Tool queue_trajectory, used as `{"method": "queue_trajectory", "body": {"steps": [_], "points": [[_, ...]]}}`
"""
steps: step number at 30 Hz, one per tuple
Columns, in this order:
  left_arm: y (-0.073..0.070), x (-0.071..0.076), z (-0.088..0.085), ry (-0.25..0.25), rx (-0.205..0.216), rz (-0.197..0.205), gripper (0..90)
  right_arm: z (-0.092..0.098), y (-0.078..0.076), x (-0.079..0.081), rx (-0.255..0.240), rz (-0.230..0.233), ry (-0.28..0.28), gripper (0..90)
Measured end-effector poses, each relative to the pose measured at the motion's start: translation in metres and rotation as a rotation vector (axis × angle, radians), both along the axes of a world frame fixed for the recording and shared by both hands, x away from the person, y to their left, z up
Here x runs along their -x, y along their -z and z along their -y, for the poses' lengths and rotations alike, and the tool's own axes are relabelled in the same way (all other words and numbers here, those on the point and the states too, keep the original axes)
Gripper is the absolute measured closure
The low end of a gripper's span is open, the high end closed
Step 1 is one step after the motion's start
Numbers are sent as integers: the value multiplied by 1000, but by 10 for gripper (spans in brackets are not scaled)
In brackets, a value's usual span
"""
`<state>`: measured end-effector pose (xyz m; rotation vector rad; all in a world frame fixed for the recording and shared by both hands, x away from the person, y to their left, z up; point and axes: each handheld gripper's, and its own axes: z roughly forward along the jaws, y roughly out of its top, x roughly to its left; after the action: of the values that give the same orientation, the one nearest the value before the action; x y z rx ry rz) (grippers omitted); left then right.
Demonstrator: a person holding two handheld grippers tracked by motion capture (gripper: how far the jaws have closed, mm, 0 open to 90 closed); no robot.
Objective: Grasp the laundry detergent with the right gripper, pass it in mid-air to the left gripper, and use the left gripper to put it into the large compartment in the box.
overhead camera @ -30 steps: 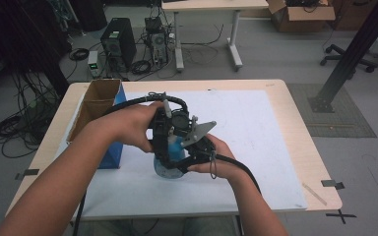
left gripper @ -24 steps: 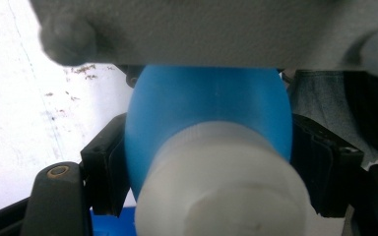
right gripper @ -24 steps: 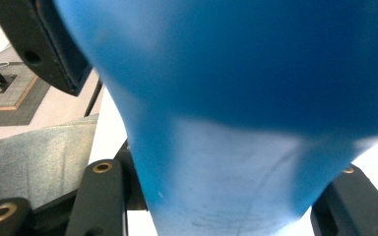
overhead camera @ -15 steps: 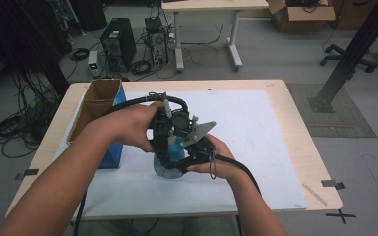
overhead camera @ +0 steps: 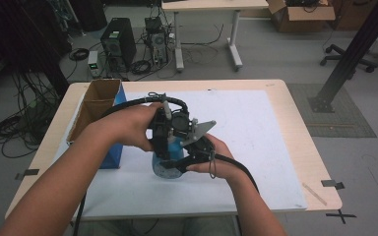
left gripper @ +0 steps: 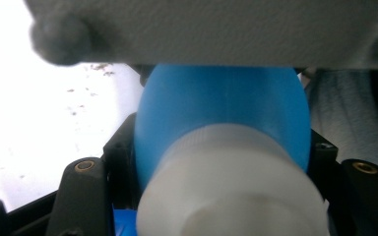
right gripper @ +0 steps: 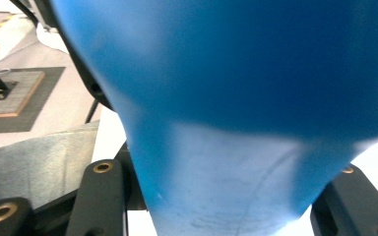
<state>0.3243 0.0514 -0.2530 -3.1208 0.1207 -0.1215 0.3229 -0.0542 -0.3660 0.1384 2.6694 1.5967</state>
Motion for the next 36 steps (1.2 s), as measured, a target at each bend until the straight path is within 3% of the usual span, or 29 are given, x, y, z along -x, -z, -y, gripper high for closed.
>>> {"method": "queue_trajectory", "body": {"steps": [3,5,6,16,18,19,20,27,29,35,36], "points": [[1,0,1,6,-7,15,372,0,-1,1,5,-9,10,457],[1,0,1,10,-15,11,377,1,-1,-2,29,41,22,457],[1,0,1,10,-15,11,378,0,-2,0,14,3,11,457],[1,-1,2,9,-4,12,382,1,-2,0,20,3,22,452],[-1,-1,2,24,-16,20,382,1,-2,-1,9,23,30,448],[-3,-1,2,27,-23,25,383,3,-1,-4,16,71,36,444],[-3,0,2,22,-21,26,383,3,-1,-4,10,72,42,438],[-4,-6,0,8,-18,11,383,4,-1,-4,-39,28,25,339],[-5,-6,0,7,-16,14,383,6,0,-3,-78,-13,35,304],[-6,-7,0,2,-15,19,382,9,1,-3,-90,-12,51,224],[-7,-7,0,-1,-20,21,382,10,1,-3,-90,-4,63,176]]}}
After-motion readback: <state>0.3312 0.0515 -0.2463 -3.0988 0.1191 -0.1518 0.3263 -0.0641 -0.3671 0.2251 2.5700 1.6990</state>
